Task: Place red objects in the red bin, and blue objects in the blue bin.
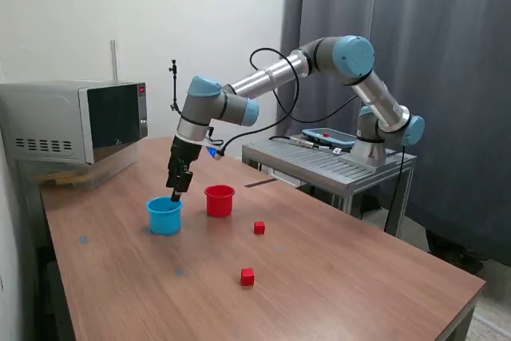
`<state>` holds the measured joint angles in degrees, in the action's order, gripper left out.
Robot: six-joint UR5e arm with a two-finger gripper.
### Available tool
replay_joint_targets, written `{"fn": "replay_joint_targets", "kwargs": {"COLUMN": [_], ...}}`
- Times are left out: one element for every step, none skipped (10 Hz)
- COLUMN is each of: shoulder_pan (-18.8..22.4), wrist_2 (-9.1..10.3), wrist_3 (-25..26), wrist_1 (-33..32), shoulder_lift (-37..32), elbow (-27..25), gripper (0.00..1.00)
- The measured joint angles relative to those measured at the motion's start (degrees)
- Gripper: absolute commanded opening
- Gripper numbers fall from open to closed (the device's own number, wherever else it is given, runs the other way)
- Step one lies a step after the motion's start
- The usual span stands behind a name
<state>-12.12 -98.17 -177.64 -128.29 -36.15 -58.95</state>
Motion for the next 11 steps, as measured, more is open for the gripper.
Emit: {"fn": "replay_joint_targets", "kwargs": {"shoulder_pan": [0.0, 0.0, 0.2, 0.4, 0.8, 1.9, 3.5, 5.1, 6.9, 8.8, 10.4], "wrist_2": [0.0, -0.02, -0.31, -0.9, -1.4, -1.68, -1.82, -1.81, -1.71, -1.35, -0.06], "wrist_3": [0.0, 0.1, 0.1, 0.1, 0.4, 0.8, 1.2, 1.6, 1.9, 2.1, 2.1], "wrist_1": [0.0, 0.0, 0.1, 0.2, 0.3, 0.4, 0.5, 0.7, 0.9, 1.0, 1.0], "shoulder_lift": [0.0, -0.1, -0.3, -1.1, -2.8, -5.1, -7.5, -9.6, -11.1, -12.0, -12.5], "elbow": [-0.1, -0.1, -0.2, -0.7, -2.1, -4.3, -6.9, -9.4, -11.4, -12.6, -13.2], "gripper": [1.0, 1.0, 1.0, 1.0, 1.0, 1.0, 1.0, 1.0, 1.0, 1.0, 1.0]}}
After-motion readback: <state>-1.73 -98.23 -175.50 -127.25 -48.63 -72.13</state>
